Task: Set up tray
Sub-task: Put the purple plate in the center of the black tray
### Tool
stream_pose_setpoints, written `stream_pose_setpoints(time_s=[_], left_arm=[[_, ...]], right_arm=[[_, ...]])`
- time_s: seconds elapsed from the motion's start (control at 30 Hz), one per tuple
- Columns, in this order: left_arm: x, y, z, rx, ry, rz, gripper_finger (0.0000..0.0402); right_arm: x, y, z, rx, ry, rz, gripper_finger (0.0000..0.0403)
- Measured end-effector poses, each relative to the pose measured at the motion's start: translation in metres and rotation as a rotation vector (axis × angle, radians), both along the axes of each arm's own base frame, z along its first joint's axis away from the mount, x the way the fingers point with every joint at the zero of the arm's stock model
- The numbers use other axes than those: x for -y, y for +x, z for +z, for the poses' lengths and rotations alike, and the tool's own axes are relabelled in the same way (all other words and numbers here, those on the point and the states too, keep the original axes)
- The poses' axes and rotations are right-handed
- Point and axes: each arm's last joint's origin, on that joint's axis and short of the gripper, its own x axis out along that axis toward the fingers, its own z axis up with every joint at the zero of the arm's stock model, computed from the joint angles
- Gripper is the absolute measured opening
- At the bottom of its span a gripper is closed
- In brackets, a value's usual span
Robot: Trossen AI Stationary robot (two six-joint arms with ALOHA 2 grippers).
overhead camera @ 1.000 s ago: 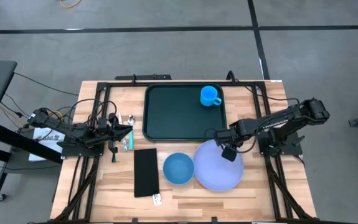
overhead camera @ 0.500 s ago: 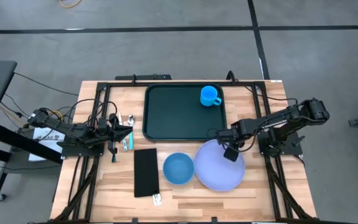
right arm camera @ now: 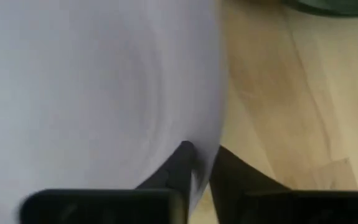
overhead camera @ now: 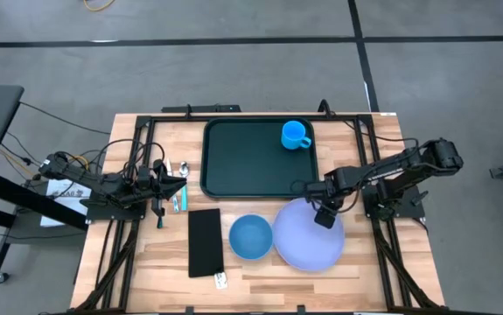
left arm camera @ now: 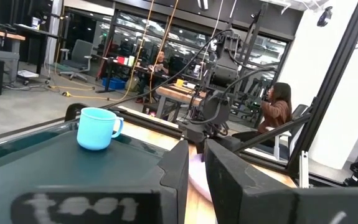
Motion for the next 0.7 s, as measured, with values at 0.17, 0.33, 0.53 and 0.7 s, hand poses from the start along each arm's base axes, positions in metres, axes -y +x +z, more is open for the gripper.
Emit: stream_pose_setpoints(time_s=[0.17,0.33,0.53,0.7], left_arm=[[0.0,0.0,0.0,0.0,0.0,0.0,0.0041],[0.0,0.0,0.0,0.001,0.0,0.002,0.0041],[0.0,0.0,0.0,-0.001,0.006,0.003,0.0041],[0.0,0.0,0.0,-0.001,0.007,0.003,0.0041]], right_arm=[[0.006,-0.002,0.001,-0.019,0.043,-0.018,0.0017],[0.012,-0.009,0.009,-0.034,0.045,-0.043,0.0005],[0.024,-0.017,0.029,0.062,0.036,-0.101,0.0003],[0.04,-0.02,0.058,0.151,-0.034,-0.157,0.0002]])
